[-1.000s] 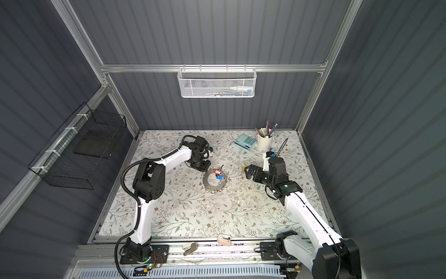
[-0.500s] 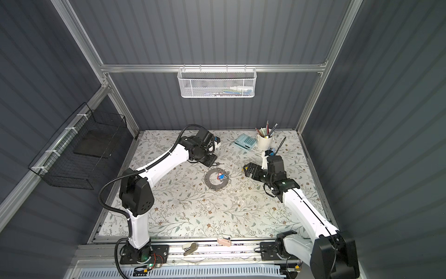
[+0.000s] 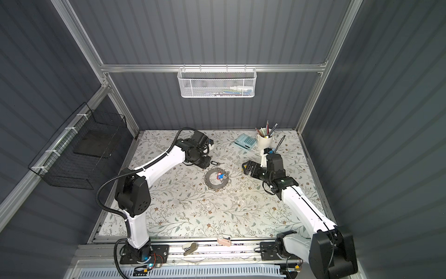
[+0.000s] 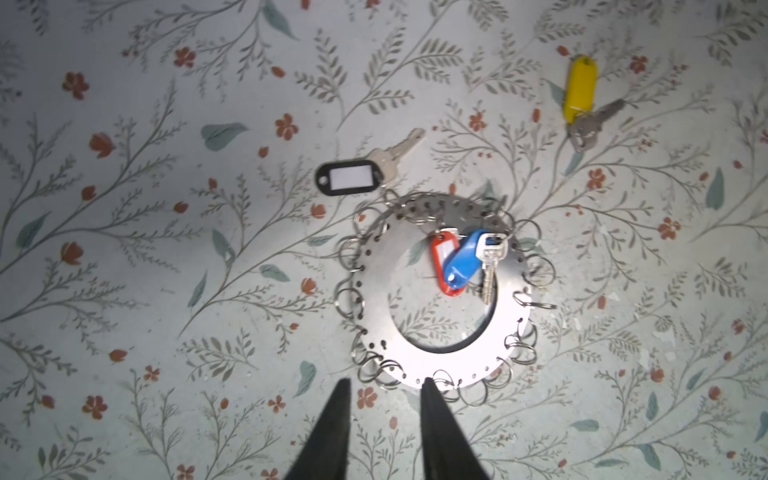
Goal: Put the keys on the keyring
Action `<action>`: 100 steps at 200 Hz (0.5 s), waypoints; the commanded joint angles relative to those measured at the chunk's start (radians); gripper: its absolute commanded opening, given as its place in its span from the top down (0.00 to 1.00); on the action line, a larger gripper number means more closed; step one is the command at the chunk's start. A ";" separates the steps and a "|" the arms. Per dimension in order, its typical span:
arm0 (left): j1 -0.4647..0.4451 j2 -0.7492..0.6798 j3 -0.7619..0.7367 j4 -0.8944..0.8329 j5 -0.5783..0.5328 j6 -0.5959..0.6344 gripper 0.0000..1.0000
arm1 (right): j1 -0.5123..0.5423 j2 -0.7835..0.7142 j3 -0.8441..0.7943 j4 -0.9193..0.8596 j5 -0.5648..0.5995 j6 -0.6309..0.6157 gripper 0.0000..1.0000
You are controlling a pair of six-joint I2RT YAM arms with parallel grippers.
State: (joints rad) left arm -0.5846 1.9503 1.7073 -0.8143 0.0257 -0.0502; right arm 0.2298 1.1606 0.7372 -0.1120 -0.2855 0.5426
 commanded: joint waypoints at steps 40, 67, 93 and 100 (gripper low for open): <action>0.080 0.138 0.015 0.019 0.171 -0.131 0.51 | 0.006 0.033 0.013 0.035 -0.040 0.030 0.01; 0.076 0.208 0.086 -0.018 0.138 -0.130 0.54 | 0.006 0.027 0.003 0.030 -0.040 0.029 0.01; 0.037 0.241 0.125 -0.032 0.037 -0.125 0.57 | 0.006 0.018 -0.017 0.036 -0.037 0.034 0.01; 0.022 0.246 0.132 -0.030 0.015 -0.126 0.58 | 0.006 0.014 -0.022 0.038 -0.035 0.036 0.01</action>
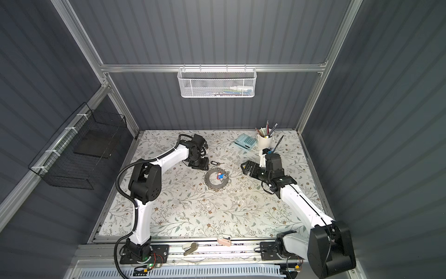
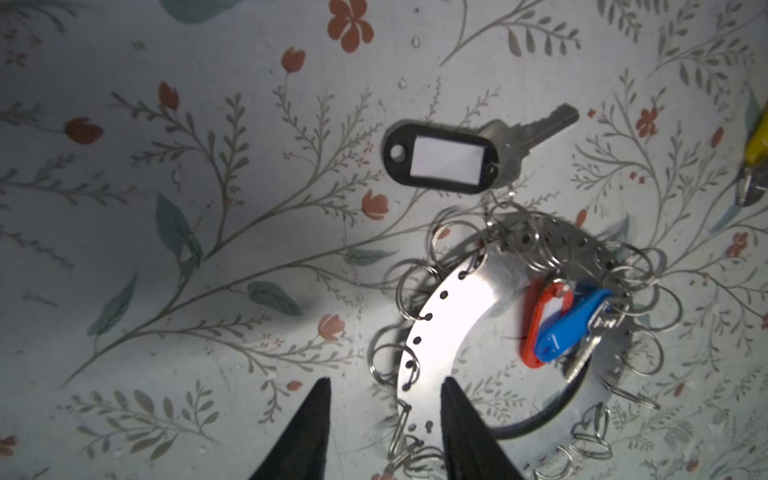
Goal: Put the keys on the keyring
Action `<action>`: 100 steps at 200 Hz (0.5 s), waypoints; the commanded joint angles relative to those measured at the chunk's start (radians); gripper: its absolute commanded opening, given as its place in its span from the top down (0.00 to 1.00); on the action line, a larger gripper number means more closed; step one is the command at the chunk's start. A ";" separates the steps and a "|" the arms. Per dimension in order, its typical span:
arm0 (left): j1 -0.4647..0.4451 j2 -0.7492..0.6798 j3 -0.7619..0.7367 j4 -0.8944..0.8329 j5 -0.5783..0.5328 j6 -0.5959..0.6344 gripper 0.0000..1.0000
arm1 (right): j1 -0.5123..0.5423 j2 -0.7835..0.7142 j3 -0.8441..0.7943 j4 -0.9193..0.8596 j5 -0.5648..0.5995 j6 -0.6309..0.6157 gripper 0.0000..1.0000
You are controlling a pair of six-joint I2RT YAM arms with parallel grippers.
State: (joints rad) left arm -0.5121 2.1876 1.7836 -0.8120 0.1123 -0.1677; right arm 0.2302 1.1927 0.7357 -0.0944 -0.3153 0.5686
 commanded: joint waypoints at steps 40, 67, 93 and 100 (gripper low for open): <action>-0.123 0.029 0.084 0.007 -0.198 -0.043 0.61 | 0.006 -0.029 -0.038 0.022 -0.010 0.012 0.01; -0.144 0.055 0.116 0.012 -0.244 -0.063 0.64 | 0.006 -0.044 -0.043 0.018 -0.005 0.006 0.01; -0.155 0.083 0.147 0.005 -0.282 -0.080 0.68 | 0.006 -0.055 -0.047 0.009 0.001 0.000 0.01; -0.159 0.090 0.154 0.006 -0.291 -0.083 0.69 | 0.006 -0.058 -0.049 0.011 0.000 -0.001 0.01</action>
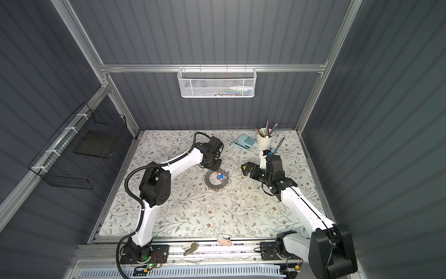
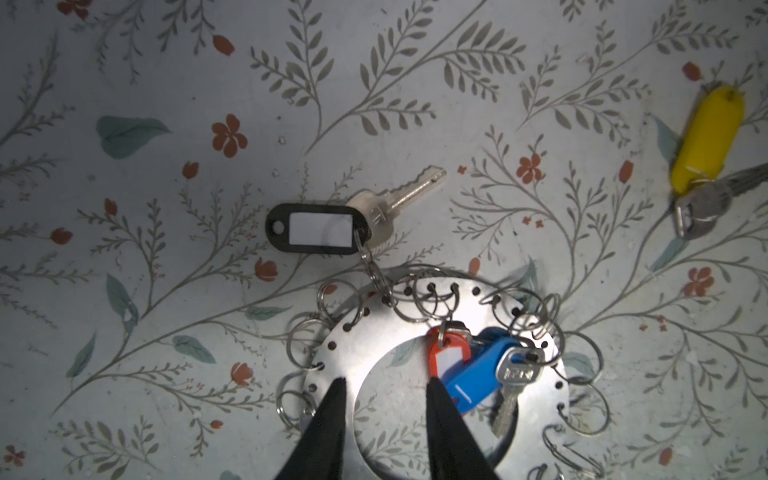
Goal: Put the keys on the keyring
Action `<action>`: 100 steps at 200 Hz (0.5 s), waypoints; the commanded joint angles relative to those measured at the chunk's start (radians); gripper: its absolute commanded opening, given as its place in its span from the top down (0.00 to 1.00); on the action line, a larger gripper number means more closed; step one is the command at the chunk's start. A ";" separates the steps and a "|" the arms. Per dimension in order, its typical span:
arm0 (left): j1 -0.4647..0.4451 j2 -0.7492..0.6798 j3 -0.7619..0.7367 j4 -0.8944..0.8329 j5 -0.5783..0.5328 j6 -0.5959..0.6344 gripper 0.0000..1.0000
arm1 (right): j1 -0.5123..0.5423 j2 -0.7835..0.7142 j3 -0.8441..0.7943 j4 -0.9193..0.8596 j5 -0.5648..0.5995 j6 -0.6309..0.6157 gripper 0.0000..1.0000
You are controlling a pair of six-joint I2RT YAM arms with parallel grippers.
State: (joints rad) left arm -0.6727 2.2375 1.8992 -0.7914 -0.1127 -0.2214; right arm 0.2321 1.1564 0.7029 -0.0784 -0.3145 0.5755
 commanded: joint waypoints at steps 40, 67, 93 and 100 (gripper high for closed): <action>-0.002 0.075 0.062 -0.023 -0.104 -0.044 0.72 | 0.004 -0.026 -0.020 -0.009 0.001 -0.007 0.01; -0.002 0.086 0.063 -0.011 -0.094 -0.041 0.72 | 0.004 -0.026 -0.020 -0.012 0.004 -0.011 0.01; -0.004 0.097 0.069 -0.006 -0.085 -0.045 0.71 | 0.003 -0.026 -0.018 -0.017 0.006 -0.015 0.01; -0.004 0.102 0.072 -0.007 -0.085 -0.044 0.70 | 0.004 -0.027 -0.019 -0.017 0.008 -0.015 0.01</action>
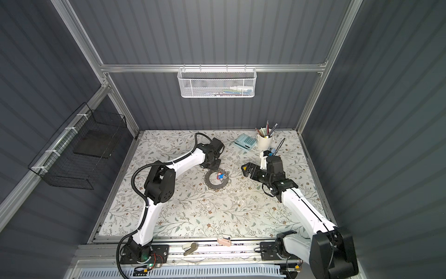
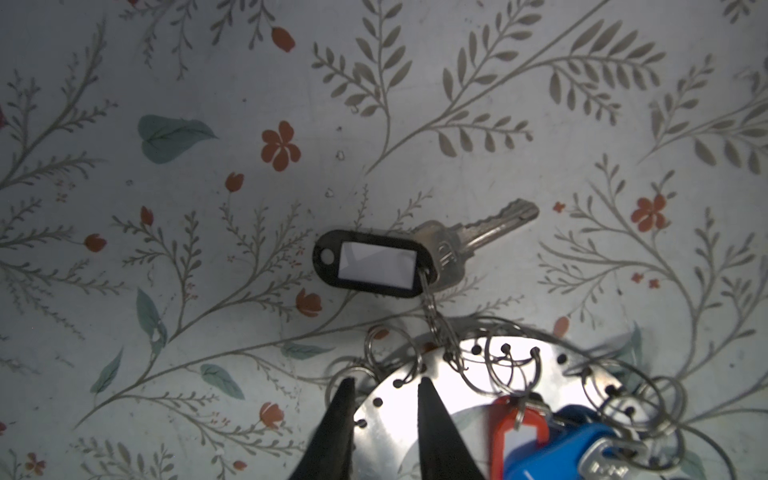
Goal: Put the keys on the keyring
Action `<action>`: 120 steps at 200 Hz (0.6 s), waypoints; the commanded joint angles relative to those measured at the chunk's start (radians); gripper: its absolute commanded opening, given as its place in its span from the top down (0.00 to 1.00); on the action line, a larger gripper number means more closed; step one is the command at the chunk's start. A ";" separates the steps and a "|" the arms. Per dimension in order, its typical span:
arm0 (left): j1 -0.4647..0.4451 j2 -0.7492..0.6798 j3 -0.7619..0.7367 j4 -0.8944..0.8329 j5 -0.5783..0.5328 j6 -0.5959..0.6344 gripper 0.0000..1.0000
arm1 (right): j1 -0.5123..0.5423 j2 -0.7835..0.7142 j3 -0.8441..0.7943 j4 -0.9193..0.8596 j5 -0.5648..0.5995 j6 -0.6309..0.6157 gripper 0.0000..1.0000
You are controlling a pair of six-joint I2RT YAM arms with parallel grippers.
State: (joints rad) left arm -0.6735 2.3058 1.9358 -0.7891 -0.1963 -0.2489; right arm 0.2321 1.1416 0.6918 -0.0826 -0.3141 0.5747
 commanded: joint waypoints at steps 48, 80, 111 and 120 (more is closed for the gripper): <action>-0.003 0.063 0.065 -0.016 -0.004 -0.023 0.69 | 0.004 -0.009 -0.007 -0.016 0.007 -0.018 0.01; -0.005 0.075 0.067 -0.018 -0.017 -0.029 0.71 | 0.004 -0.007 -0.007 -0.016 0.007 -0.021 0.01; -0.005 0.084 0.074 -0.034 -0.038 -0.035 0.73 | 0.004 -0.001 -0.007 -0.011 0.007 -0.020 0.01; -0.005 0.086 0.074 -0.038 -0.049 -0.038 0.75 | 0.004 0.002 -0.006 -0.009 0.007 -0.020 0.01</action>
State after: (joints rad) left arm -0.6735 2.3600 1.9804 -0.7887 -0.2146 -0.2680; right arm 0.2321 1.1416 0.6918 -0.0834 -0.3138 0.5678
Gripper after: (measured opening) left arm 0.270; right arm 0.991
